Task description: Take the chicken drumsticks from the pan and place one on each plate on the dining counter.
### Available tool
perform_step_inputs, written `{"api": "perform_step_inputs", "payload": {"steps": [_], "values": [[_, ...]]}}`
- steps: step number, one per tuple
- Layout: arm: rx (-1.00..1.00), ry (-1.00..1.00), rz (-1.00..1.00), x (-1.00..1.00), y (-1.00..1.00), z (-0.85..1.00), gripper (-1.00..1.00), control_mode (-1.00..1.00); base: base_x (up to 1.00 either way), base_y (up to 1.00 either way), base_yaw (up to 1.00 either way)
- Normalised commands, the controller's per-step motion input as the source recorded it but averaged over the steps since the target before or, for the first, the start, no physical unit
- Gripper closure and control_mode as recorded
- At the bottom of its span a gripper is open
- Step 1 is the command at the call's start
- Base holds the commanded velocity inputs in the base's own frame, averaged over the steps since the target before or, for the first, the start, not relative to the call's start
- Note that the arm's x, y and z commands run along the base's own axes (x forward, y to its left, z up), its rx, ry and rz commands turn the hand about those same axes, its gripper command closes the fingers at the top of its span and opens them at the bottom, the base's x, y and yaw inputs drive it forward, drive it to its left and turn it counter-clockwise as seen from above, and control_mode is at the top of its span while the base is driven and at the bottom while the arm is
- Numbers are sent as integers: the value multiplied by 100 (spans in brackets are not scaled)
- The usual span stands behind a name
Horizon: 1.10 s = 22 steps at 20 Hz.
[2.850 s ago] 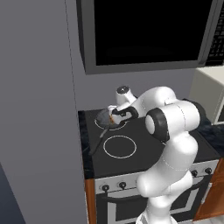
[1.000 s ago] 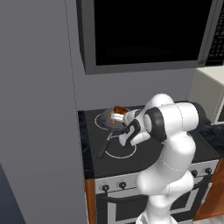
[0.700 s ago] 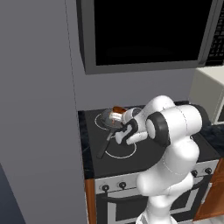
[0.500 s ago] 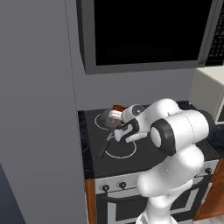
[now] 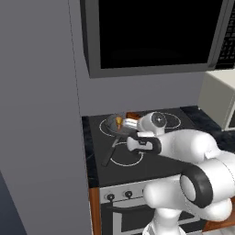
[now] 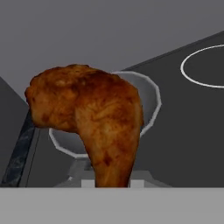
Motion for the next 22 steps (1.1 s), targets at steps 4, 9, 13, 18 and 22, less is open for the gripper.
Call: {"api": "perform_step_inputs", "payload": {"steps": [4, 9, 13, 18, 22], "values": [[-7, -1, 1, -81, -27, 23, 100, -100, 0, 0, 0], [-7, 9, 0, -52, -20, 57, 100, -100, 0, 0, 0], [-7, 15, 0, -53, -20, 58, 100, -100, 0, 0, 0], [-12, -6, 0, -78, -7, 9, 100, -100, 0, 0, 0], [-4, -6, 0, -60, 0, 0, 100, -100, 0, 0, 0]]}}
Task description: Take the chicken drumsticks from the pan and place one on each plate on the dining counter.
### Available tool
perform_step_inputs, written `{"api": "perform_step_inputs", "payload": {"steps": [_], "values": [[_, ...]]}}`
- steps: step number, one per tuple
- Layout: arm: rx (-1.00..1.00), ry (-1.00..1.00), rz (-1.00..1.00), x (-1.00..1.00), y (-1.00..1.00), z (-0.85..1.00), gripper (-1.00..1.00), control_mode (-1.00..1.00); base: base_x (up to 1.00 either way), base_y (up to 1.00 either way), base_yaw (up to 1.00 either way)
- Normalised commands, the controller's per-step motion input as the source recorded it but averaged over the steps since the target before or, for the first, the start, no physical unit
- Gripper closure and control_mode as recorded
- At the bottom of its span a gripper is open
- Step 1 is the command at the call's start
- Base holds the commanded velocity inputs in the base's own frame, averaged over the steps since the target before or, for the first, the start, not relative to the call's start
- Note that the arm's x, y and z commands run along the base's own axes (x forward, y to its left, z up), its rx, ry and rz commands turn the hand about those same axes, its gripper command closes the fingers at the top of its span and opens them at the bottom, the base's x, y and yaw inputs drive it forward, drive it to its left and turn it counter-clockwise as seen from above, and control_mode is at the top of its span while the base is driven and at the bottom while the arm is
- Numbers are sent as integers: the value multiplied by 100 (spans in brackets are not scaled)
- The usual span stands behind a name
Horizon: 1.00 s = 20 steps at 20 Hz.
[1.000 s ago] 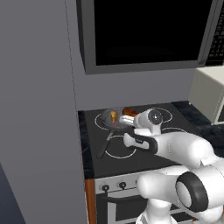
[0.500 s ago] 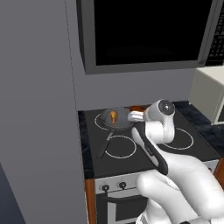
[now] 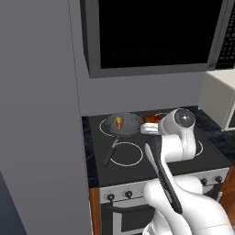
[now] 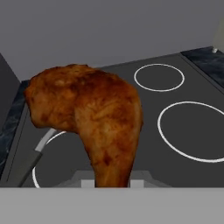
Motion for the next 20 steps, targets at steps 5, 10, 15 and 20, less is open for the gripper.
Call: {"api": "perform_step_inputs", "payload": {"steps": [5, 10, 15, 20], "values": [[0, 0, 0, -4, 0, 0, 100, -100, 0, 0, 0], [0, 0, 0, -3, 0, 0, 100, -100, 0, 0, 0], [1, 0, 0, -9, 0, 0, 100, 100, -67, -2, 0], [0, 0, 0, 0, 0, 0, 100, 100, -99, -14, -4]]}}
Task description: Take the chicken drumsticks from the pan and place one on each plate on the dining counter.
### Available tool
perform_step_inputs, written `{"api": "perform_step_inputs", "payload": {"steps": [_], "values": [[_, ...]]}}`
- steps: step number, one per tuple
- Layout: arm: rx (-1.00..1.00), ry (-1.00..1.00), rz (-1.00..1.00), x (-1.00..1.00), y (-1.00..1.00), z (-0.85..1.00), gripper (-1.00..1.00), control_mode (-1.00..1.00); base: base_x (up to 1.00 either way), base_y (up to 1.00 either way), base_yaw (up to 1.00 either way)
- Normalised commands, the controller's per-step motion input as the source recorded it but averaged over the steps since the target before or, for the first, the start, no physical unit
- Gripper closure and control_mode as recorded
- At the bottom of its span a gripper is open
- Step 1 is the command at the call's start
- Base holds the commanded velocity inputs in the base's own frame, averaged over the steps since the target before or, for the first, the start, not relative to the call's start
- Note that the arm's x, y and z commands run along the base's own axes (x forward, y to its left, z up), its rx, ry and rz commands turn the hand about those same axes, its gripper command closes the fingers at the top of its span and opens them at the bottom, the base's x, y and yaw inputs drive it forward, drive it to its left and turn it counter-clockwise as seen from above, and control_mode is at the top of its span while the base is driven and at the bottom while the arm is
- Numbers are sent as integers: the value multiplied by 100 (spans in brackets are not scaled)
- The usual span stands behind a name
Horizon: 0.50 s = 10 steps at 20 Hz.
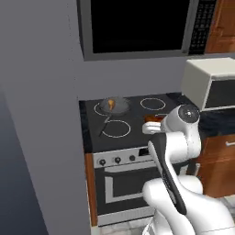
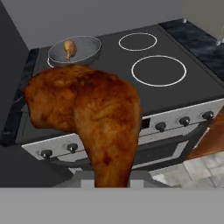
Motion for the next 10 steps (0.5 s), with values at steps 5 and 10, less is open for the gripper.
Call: {"api": "perform_step_inputs", "payload": {"steps": [5, 10], "values": [[0, 0, 0, 0, 0, 0, 100, 100, -18, 8, -89], [0, 0, 0, 0, 0, 0, 100, 100, 0, 17, -100]]}}
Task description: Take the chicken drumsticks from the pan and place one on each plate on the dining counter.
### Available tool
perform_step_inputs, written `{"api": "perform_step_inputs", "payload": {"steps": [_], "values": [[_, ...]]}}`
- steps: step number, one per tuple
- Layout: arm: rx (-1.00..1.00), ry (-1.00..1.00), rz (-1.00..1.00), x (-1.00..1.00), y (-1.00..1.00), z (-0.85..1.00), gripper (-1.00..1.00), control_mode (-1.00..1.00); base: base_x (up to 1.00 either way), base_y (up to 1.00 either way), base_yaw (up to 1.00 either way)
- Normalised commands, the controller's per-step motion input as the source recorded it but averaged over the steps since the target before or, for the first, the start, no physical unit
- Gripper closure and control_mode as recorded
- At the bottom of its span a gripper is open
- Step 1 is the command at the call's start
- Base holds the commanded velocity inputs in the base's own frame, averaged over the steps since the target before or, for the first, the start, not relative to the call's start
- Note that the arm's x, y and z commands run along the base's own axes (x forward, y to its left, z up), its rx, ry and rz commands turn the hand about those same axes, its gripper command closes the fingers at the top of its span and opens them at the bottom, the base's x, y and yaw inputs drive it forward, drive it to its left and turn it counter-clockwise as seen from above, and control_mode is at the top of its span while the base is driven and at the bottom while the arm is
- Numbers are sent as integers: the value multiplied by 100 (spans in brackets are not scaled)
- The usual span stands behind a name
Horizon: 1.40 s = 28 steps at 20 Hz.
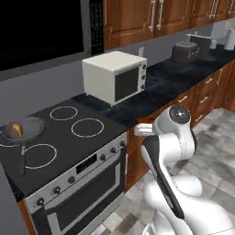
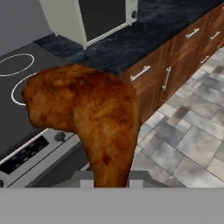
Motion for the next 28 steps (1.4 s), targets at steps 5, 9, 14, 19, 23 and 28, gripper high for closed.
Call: {"api": "perform_step_inputs", "payload": {"steps": [5, 9, 14, 19, 23, 28], "values": [[0, 0, 0, 0, 0, 0, 100, 100, 0, 17, -100], [0, 0, 0, 0, 0, 0, 100, 100, 0, 16, -100], [0, 0, 0, 0, 0, 0, 100, 100, 0, 14, -100], [0, 0, 0, 0, 0, 0, 100, 100, 0, 13, -100], [0, 0, 0, 0, 0, 0, 100, 100, 0, 11, -100], [0, 0, 0, 0, 0, 0, 100, 100, 0, 9, -100]]}}
